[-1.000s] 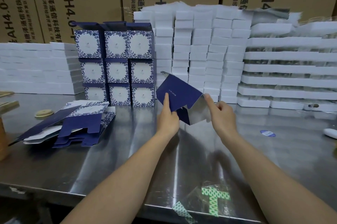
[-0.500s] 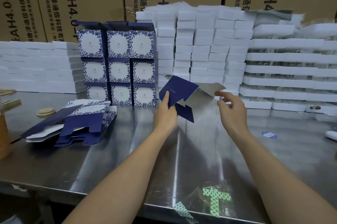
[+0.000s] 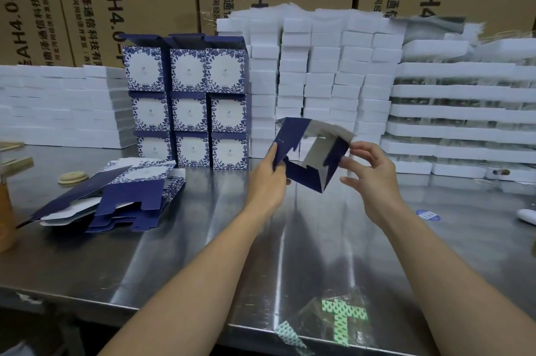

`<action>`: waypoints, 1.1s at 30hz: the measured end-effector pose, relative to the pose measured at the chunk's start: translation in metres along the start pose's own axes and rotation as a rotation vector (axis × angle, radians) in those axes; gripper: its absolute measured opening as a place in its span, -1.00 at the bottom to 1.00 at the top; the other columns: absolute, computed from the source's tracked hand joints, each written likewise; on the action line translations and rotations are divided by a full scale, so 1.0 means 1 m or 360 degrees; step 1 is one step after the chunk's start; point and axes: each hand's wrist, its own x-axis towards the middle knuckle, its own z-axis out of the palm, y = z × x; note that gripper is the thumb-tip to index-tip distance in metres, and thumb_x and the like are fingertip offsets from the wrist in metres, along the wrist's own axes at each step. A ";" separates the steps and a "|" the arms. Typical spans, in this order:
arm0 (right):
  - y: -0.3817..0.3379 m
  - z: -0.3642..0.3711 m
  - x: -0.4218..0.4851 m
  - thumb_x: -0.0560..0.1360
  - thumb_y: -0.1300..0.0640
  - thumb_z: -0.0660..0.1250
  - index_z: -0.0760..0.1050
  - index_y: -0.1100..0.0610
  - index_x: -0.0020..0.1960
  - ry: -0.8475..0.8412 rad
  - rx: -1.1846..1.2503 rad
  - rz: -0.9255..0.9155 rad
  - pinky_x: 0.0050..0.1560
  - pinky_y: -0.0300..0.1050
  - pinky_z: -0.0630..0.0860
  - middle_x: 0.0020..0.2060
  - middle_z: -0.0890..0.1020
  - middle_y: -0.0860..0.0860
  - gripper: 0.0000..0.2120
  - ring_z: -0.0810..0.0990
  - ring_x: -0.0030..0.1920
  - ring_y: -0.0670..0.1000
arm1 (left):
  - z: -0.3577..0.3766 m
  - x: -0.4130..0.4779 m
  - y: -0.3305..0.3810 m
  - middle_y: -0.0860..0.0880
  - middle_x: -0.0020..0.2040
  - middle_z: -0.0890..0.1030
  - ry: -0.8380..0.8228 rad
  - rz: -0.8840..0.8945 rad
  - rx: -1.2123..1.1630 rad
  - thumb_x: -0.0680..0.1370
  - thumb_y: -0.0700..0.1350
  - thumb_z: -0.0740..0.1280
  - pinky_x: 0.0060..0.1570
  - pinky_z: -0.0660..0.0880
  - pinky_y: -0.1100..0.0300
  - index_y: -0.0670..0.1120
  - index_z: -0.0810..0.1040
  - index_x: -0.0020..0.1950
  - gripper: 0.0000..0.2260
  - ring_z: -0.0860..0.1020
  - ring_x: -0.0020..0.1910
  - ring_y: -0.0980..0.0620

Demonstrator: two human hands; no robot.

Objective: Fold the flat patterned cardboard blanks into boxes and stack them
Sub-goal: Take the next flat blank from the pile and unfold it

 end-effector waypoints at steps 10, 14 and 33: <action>0.012 -0.003 -0.003 0.65 -0.03 0.25 0.57 0.20 -0.14 -0.0245 -0.0796 0.0120 -0.36 -0.11 0.43 -0.39 0.60 -0.02 -0.66 0.58 -0.41 -0.07 | -0.006 -0.005 0.002 0.11 0.04 0.70 0.0014 0.0243 0.0127 0.57 0.00 0.13 0.02 0.58 0.09 0.34 0.23 0.63 -0.38 0.62 -0.08 0.14; 0.013 0.001 -0.007 0.65 0.11 0.19 0.50 0.28 -0.21 -0.0215 -0.0804 -0.0051 -0.39 -0.22 0.36 -0.47 0.53 -0.05 -0.66 0.43 -0.43 -0.04 | -0.010 -0.004 0.006 0.28 0.03 0.64 0.0079 0.0321 -0.0043 0.63 0.04 0.17 -0.02 0.55 0.12 0.47 0.24 0.57 -0.45 0.60 -0.04 0.27; 0.006 0.040 -0.031 0.66 -0.02 0.30 0.60 0.13 -0.09 -0.0321 -0.0087 0.0499 -0.39 -0.19 0.31 -0.37 0.56 -0.03 -0.73 0.42 -0.45 -0.06 | 0.011 -0.020 0.019 0.04 -0.40 0.45 -0.0302 -0.0408 -0.0694 0.65 0.00 0.29 -0.23 0.36 0.12 -0.02 0.54 -0.17 -0.78 0.54 -0.38 0.09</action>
